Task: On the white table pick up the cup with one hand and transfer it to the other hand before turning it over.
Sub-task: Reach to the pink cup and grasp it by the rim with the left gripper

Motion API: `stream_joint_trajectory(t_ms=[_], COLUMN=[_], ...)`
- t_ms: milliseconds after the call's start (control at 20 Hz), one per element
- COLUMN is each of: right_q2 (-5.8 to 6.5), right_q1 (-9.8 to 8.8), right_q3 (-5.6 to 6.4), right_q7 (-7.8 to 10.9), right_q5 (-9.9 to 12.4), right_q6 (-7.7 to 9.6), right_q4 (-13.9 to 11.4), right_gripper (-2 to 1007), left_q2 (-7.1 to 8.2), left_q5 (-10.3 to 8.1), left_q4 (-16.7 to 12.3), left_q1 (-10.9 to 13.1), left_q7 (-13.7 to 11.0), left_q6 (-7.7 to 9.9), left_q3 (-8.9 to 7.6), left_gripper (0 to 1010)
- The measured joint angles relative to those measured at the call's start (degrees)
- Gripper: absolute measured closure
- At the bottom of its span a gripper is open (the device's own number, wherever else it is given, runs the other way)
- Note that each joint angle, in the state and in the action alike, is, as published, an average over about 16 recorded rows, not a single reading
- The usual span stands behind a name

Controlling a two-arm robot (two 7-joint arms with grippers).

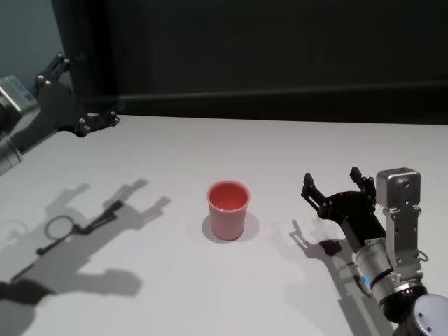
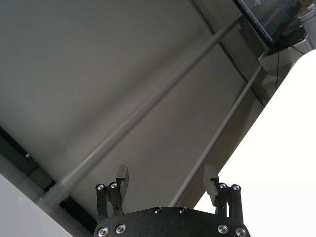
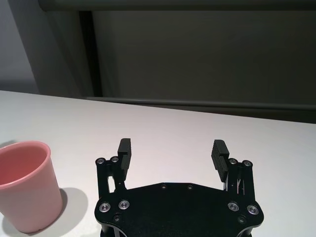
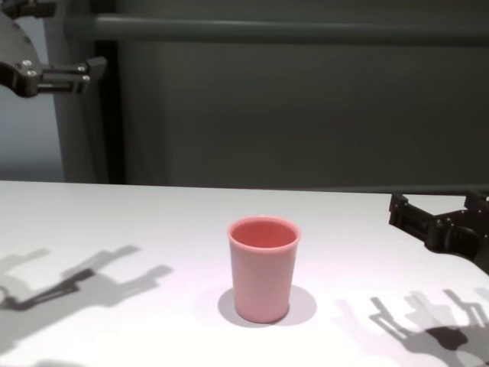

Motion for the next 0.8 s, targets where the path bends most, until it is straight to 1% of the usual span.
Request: stream_joint_trajectory(t_ms=[200,400,600,800], right_q2=[0.00,0.00,0.00,0.00], right_q1=[0.00,0.00,0.00,0.00], right_q3=[0.00,0.00,0.00,0.00], right_q7=[0.00,0.00,0.00,0.00], right_q5=[0.0,0.0,0.0,0.0], right_q6=[0.00,0.00,0.00,0.00], right_q4=[0.0,0.0,0.0,0.0], right_gripper=[5,5,5,5], left_q2=[2.59,4.66,6.29,7.59], left_q5=[1.99,3.54,4.79,5.87], left_q4=[0.9,1.8,2.6,2.9], left_q1=[-3.7,-7.5,-11.2,-14.7], left_q7=[-3.3,-7.0,-10.8,-14.6], left_q6=[-3.19,-6.42,-9.41,-11.97], left_q3=[2.48,5.17,7.90,10.61], left_gripper=[9,9,9,9])
